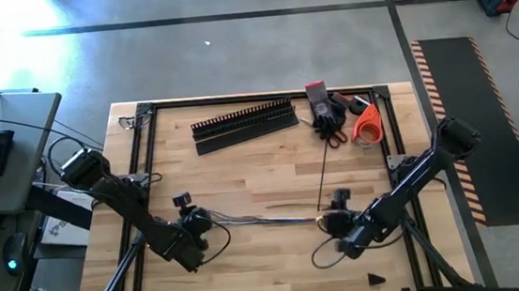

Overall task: Ziptie cables
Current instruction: Wrap the top black zip tie around the colored cable bundle

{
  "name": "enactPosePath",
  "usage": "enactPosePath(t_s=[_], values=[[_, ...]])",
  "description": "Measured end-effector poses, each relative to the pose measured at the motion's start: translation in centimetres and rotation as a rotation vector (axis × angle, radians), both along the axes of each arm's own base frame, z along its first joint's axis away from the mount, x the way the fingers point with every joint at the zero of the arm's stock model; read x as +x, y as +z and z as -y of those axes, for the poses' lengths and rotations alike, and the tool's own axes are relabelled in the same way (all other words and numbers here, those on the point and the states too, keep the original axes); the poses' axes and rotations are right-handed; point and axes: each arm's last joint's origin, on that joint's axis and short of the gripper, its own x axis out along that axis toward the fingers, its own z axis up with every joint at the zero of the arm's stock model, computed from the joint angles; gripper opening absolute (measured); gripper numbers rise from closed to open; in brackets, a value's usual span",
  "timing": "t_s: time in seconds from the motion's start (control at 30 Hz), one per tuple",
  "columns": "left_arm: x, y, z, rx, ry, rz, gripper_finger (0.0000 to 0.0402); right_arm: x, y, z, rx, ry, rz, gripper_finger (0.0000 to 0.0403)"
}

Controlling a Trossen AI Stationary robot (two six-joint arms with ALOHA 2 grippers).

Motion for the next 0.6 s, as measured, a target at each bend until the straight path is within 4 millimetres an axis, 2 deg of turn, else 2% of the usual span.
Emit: enactPosePath(t_s=[0.23,0.6], values=[[0.1,0.2,0.9,-0.001,-0.037,0.100,0.0088,0.2,-3.0,2.1,0.051,-0.034,0.053,0.0179],[1.0,0.1,1.7,-0.049,-0.110,0.160,0.0088,0.0,-4.6,4.1,0.066,-0.069,0.001,0.0079]])
